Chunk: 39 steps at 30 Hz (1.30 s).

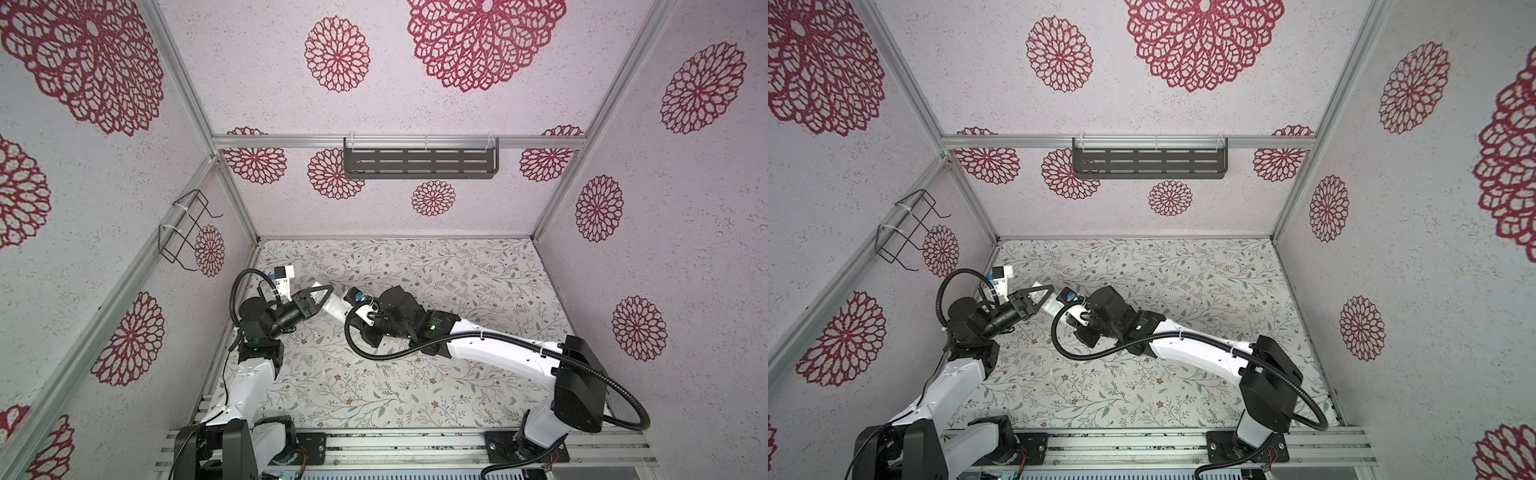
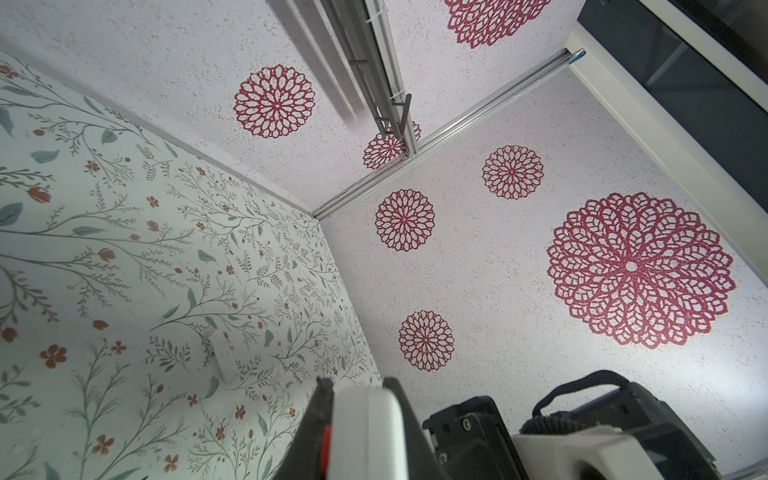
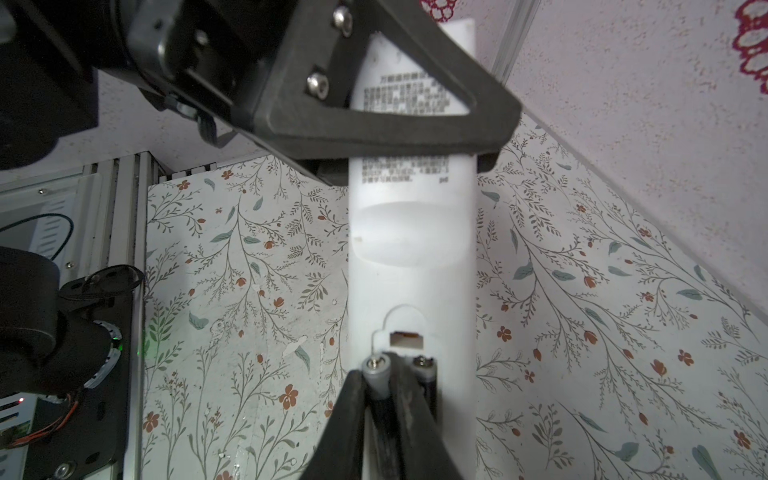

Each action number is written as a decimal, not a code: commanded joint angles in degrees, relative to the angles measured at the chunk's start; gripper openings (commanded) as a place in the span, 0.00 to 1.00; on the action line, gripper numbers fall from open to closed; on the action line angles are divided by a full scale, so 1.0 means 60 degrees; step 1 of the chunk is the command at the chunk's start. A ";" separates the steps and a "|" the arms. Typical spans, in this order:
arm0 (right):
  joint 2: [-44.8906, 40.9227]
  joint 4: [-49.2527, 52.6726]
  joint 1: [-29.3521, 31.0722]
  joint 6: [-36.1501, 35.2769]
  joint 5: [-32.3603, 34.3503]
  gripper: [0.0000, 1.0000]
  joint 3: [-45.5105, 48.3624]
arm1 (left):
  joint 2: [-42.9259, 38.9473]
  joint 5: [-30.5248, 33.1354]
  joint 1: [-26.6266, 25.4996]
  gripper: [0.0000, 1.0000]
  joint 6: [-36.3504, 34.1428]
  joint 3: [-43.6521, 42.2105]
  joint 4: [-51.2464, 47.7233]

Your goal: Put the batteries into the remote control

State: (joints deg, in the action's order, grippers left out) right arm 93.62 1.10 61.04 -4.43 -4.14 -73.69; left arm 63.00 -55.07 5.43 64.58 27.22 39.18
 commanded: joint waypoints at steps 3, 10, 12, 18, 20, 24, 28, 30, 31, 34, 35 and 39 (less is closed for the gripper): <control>0.0275 0.1098 -0.0047 0.0079 0.0455 0.20 0.0328 | -0.0353 -0.0812 -0.0173 0.00 0.1016 0.0246 0.0985; 0.0007 0.1112 -0.0058 0.0079 0.0549 0.24 0.0314 | -0.0306 -0.0754 -0.0173 0.00 0.0833 0.0238 0.0749; -0.0101 0.1077 -0.0064 0.0122 0.0545 0.26 0.0358 | -0.0290 -0.0697 -0.0173 0.00 0.0728 0.0253 0.0596; -0.0267 0.1064 -0.0065 0.0136 0.0675 0.28 0.0385 | -0.0218 -0.0668 -0.0173 0.00 0.0725 0.0269 0.0575; -0.0336 0.1012 -0.0061 0.0141 0.0726 0.29 0.0411 | -0.0228 -0.0666 -0.0173 0.00 0.0718 0.0263 0.0560; -0.0543 0.0780 -0.0061 0.0165 0.0793 0.34 0.0503 | -0.0215 -0.0630 -0.0180 0.00 0.0717 0.0236 0.0544; -0.0575 0.0699 -0.0065 0.0153 0.0896 0.36 0.0520 | -0.0219 -0.0636 -0.0173 0.00 0.0725 0.0253 0.0538; -0.0567 0.0644 -0.0064 0.0164 0.0956 0.37 0.0526 | -0.0212 -0.0637 -0.0173 0.00 0.0730 0.0253 0.0542; -0.0545 0.0646 -0.0069 0.0175 0.0971 0.37 0.0503 | -0.0210 -0.0636 -0.0180 0.00 0.0722 0.0267 0.0545; -0.0488 0.0571 -0.0128 0.0195 0.0957 0.37 0.0503 | -0.0193 -0.0653 -0.0177 0.00 0.0737 0.0268 0.0560; -0.0461 0.0542 -0.0152 0.0208 0.0967 0.36 0.0504 | -0.0197 -0.0662 -0.0188 0.00 0.0748 0.0268 0.0571; -0.0407 0.0470 -0.0348 0.0305 0.0776 0.36 0.0440 | -0.0173 -0.0695 -0.0197 0.00 0.0795 0.0231 0.0600</control>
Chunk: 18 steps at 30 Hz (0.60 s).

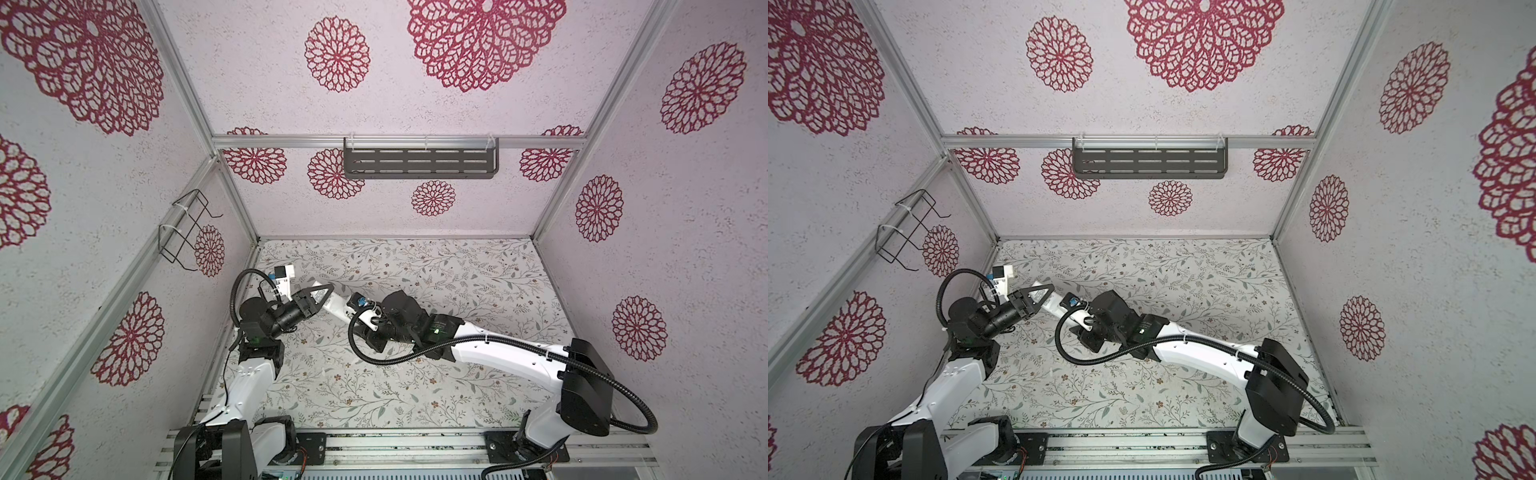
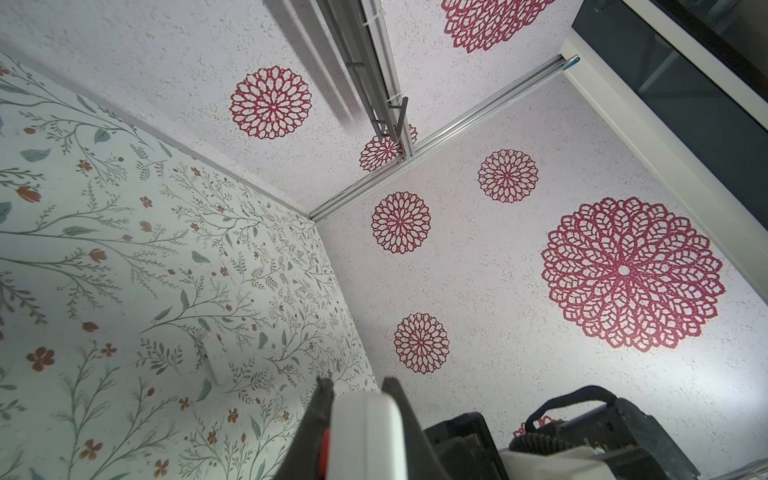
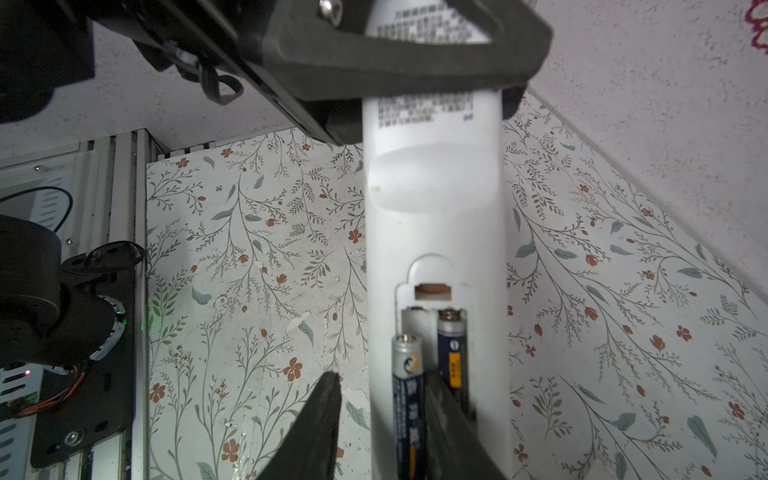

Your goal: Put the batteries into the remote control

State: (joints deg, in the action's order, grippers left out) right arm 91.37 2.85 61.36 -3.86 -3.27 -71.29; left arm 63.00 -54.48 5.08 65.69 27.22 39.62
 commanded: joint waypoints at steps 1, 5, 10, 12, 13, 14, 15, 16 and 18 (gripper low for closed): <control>-0.0031 0.0173 -0.0432 0.0227 0.0600 0.36 0.0017 | -0.0188 -0.0794 -0.0142 0.00 0.0609 0.0216 0.0541; -0.0068 0.0169 -0.0510 0.0225 0.0519 0.36 -0.0068 | -0.0174 -0.0768 -0.0146 0.00 0.0598 0.0180 0.0531; -0.0311 0.0018 -0.0630 0.0390 0.0331 0.38 -0.0157 | -0.0052 -0.0676 -0.0144 0.00 0.0536 0.0165 0.0531; -0.0386 -0.0101 -0.0675 0.0425 0.0296 0.41 -0.0157 | 0.0015 -0.0691 -0.0149 0.00 0.0590 0.0165 0.0620; -0.0403 -0.0130 -0.0682 0.0438 0.0289 0.42 -0.0162 | 0.0026 -0.0704 -0.0148 0.00 0.0630 0.0165 0.0675; -0.0405 -0.0152 -0.0713 0.0441 0.0238 0.43 -0.0200 | 0.0042 -0.0719 -0.0157 0.00 0.0653 0.0165 0.0734; -0.0392 -0.0168 -0.0727 0.0443 0.0240 0.44 -0.0229 | 0.0054 -0.0714 -0.0158 0.00 0.0667 0.0178 0.0736; -0.0375 -0.0168 -0.0735 0.0438 0.0245 0.45 -0.0261 | 0.0047 -0.0716 -0.0158 0.00 0.0668 0.0187 0.0736; -0.0347 -0.0251 -0.0738 0.0432 0.0248 0.46 -0.0262 | 0.0042 -0.0734 -0.0162 0.00 0.0682 0.0223 0.0736</control>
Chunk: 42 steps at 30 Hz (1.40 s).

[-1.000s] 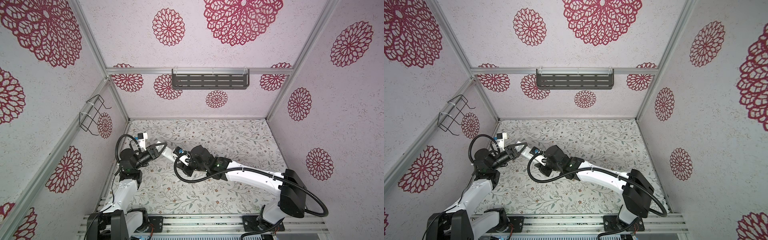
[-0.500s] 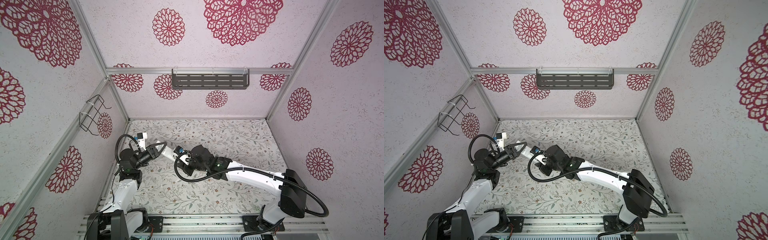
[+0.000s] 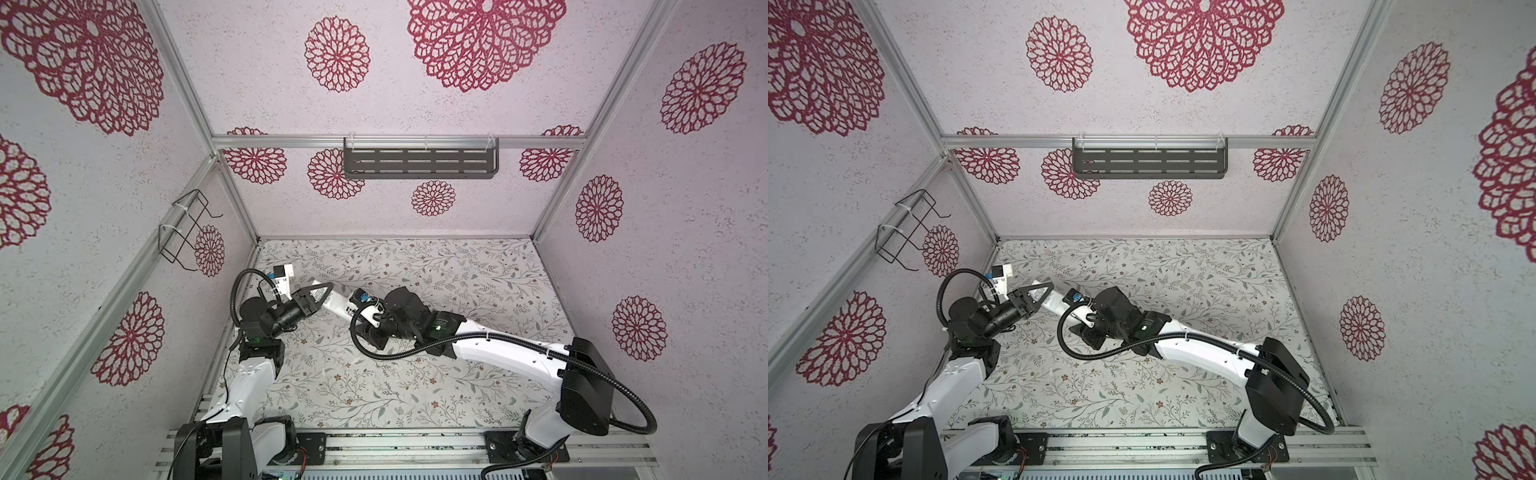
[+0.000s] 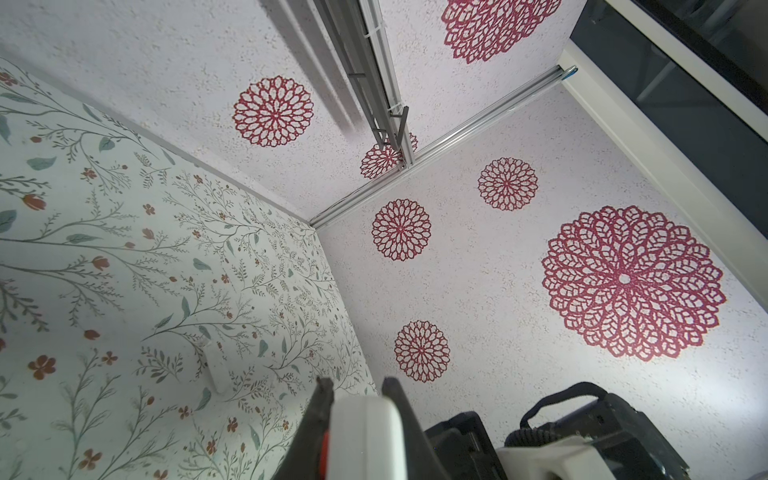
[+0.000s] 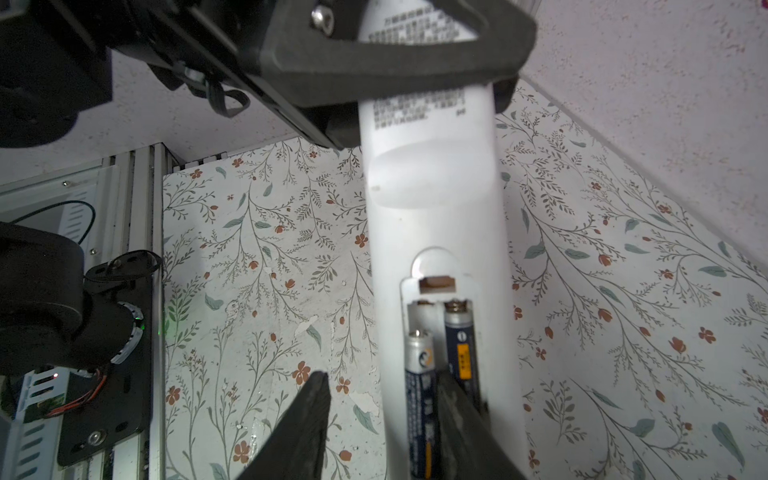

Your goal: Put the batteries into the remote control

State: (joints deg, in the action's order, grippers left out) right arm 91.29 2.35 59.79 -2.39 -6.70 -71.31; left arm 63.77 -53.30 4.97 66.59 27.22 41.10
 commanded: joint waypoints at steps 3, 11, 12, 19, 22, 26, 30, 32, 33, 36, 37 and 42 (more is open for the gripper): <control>-0.0289 -0.0290 -0.0515 0.0175 0.0867 0.46 -0.0273 | -0.0094 -0.0961 -0.0159 0.00 0.0548 0.0257 0.0489; -0.0295 -0.0950 -0.0566 0.0194 0.0765 0.51 -0.0458 | -0.0037 -0.0934 -0.0217 0.00 0.0562 0.0194 0.0544; -0.0266 -0.1024 -0.0577 0.0206 0.0765 0.52 -0.0486 | -0.0037 -0.0933 -0.0228 0.00 0.0571 0.0194 0.0567; 0.0041 -0.1145 -0.0661 0.0068 0.0765 0.53 -0.0801 | -0.0026 -0.0961 -0.0228 0.00 0.0620 0.0180 0.0619; 0.0124 -0.1100 -0.0673 -0.0090 0.0799 0.53 -0.0942 | 0.0023 -0.0954 -0.0234 0.00 0.0757 0.0110 0.0824; 0.0154 -0.0892 -0.0737 -0.0147 0.0788 0.54 -0.1145 | 0.0124 -0.0964 -0.0232 0.00 0.0884 0.0092 0.1027; -0.0205 -0.0853 -0.0983 0.0213 0.0358 0.55 -0.1043 | 0.0238 -0.0931 -0.0214 0.00 0.0878 0.0051 0.1067; -0.0531 -0.0918 -0.1070 0.0393 0.0165 0.57 -0.0812 | 0.0317 -0.0917 -0.0214 0.00 0.0885 0.0050 0.1115; -0.0689 -0.0921 -0.1120 0.0475 0.0060 0.58 -0.0712 | 0.0351 -0.0924 -0.0212 0.00 0.0899 0.0048 0.1174; -0.1090 -0.0732 -0.1176 0.0677 -0.0015 0.62 -0.0397 | 0.0448 -0.0902 -0.0214 0.00 0.0929 0.0062 0.1280; -0.1159 -0.0575 -0.1176 0.0695 0.0002 0.62 -0.0362 | 0.0482 -0.0917 -0.0213 0.00 0.0943 0.0077 0.1317; -0.1327 0.1017 -0.1177 0.0535 -0.0340 0.46 -0.0483 | 0.0593 -0.0906 -0.0214 0.00 0.0975 0.0077 0.1368</control>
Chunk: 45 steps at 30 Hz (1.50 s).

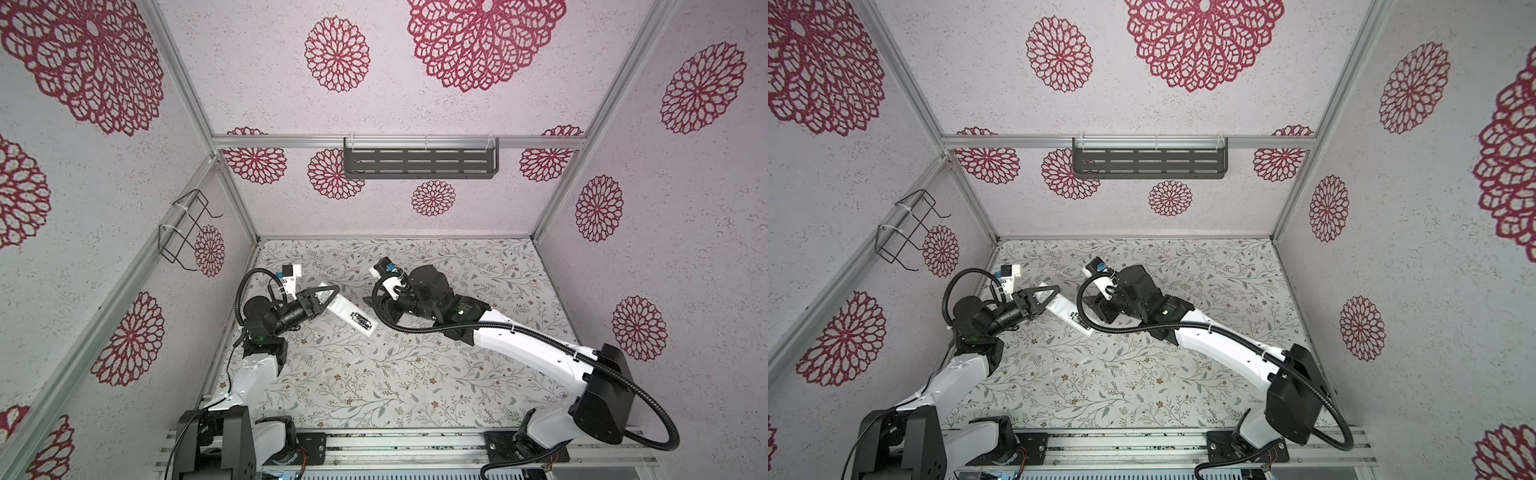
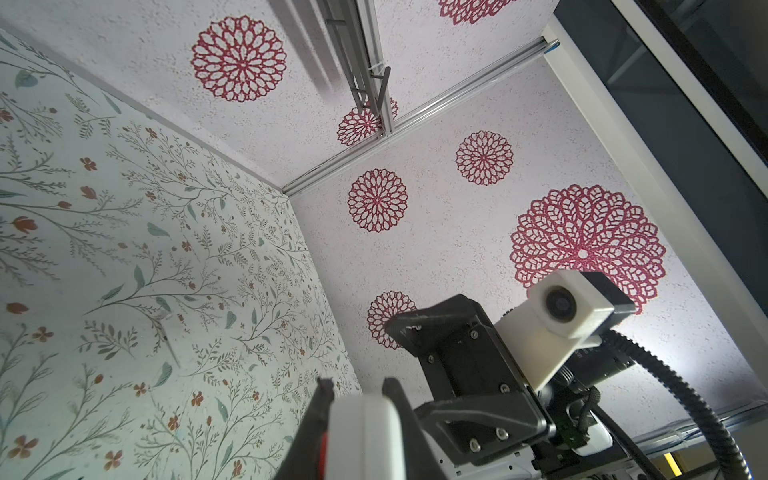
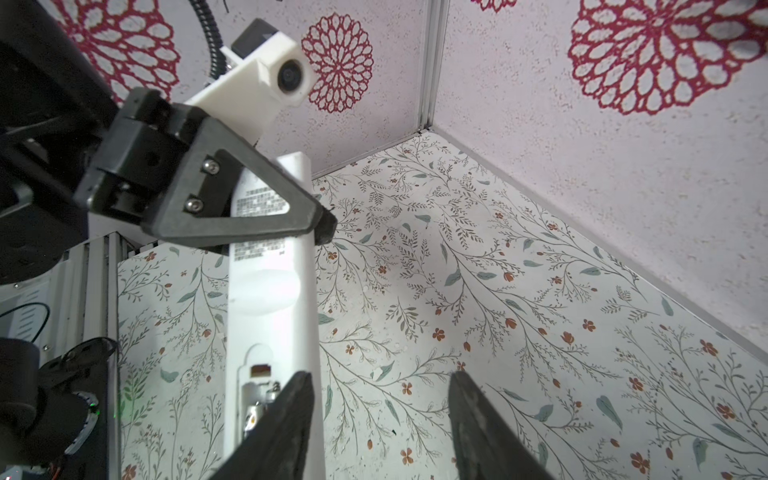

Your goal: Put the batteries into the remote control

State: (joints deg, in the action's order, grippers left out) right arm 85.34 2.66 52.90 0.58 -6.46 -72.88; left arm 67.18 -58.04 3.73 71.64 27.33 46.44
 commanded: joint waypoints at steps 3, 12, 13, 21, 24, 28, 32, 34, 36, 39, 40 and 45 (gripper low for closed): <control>-0.0295 0.1768 -0.0017 0.0035 -0.1129 0.40 -0.0359 | 0.0010 -0.0057 -0.0006 0.00 0.0039 0.0048 0.0327; -0.0566 0.0990 -0.0429 0.1588 -0.0765 0.53 0.0973 | -0.0627 0.1109 -0.0578 0.00 -0.3063 0.0598 -0.4275; -0.0632 0.0781 -0.0473 0.1768 -0.0565 0.56 0.1193 | -0.0658 0.1434 -0.0779 0.00 -0.3578 0.0745 -0.4983; 0.0042 0.0534 -0.1497 0.3253 -0.0667 0.96 0.2333 | 0.0321 0.3858 -0.2480 0.00 -0.5456 0.1478 -0.7201; -0.0010 0.0297 -0.1713 0.3337 -0.1031 0.99 0.2844 | 0.0784 0.4863 -0.3185 0.00 -0.6116 0.1953 -0.7938; 0.0042 0.0220 -0.1728 0.3225 -0.1281 0.99 0.3305 | 0.1372 0.5564 -0.3690 0.00 -0.6391 0.2372 -0.8281; 0.0342 0.0029 -0.1742 0.3162 -0.1504 0.96 0.3773 | 0.1721 0.6142 -0.3895 0.00 -0.6709 0.2691 -0.8631; 0.0620 -0.0093 -0.1742 0.3130 -0.1815 0.94 0.3856 | 0.1910 0.6341 -0.3951 0.00 -0.6942 0.2928 -0.9017; 0.0924 -0.0289 -0.1742 0.3107 -0.2216 0.91 0.3911 | 0.2108 0.6370 -0.3962 0.00 -0.7065 0.3062 -0.9189; 0.1303 -0.0455 -0.1727 0.3064 -0.2558 0.88 0.3873 | 0.2270 0.6656 -0.4048 0.00 -0.7183 0.3150 -0.9266; 0.1377 -0.0443 -0.1728 0.3053 -0.2563 0.86 0.3835 | 0.2312 0.6916 -0.4128 0.00 -0.7318 0.3265 -0.9497; 0.1570 -0.0497 -0.1728 0.3032 -0.2410 0.86 0.3770 | 0.2622 0.7663 -0.4514 0.00 -0.7760 0.3758 -1.0127</control>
State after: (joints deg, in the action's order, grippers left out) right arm 94.96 1.67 42.52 19.14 -19.81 -49.47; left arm 81.73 -15.84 -22.28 28.62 47.79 -11.90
